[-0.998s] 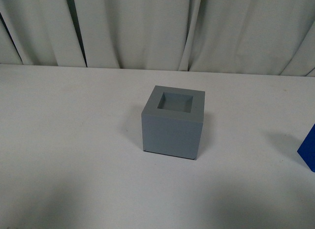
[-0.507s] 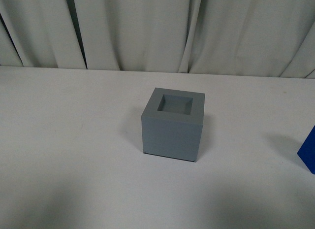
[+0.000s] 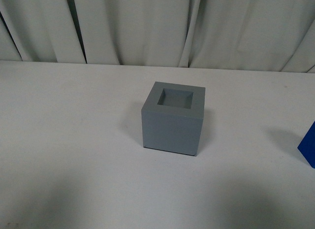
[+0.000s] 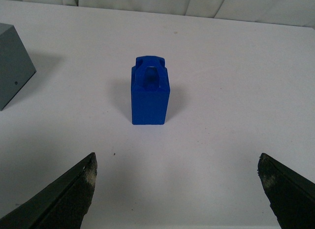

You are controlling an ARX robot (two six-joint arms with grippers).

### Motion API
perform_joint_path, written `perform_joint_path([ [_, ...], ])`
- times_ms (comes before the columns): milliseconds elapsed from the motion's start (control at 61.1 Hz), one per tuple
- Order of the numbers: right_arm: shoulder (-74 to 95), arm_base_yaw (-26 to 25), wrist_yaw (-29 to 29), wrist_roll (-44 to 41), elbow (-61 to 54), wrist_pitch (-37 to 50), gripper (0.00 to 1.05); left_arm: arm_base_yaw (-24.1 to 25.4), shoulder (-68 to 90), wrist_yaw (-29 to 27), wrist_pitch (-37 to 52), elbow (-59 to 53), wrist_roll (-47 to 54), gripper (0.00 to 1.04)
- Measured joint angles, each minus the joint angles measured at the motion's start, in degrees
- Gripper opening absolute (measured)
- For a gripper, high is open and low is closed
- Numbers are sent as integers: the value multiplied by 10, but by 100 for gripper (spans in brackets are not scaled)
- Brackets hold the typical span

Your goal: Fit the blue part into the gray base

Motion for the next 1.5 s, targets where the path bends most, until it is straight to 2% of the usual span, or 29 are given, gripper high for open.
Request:
perform_joint_path([
  [131, 112, -13, -4, 0, 51, 29, 96, 0, 0, 0, 0, 0, 0, 98],
  [442, 365, -23, -45, 9, 218, -6, 96, 0, 0, 0, 0, 0, 0, 98],
  [572, 437, -23, -42, 5, 262, -9, 96, 0, 0, 0, 0, 0, 0, 98],
  [883, 526, -30, -25, -16, 294, 12, 96, 0, 0, 0, 0, 0, 0, 98],
  [1505, 661, 6, 14, -19, 328, 74, 96, 0, 0, 0, 0, 0, 0, 98],
])
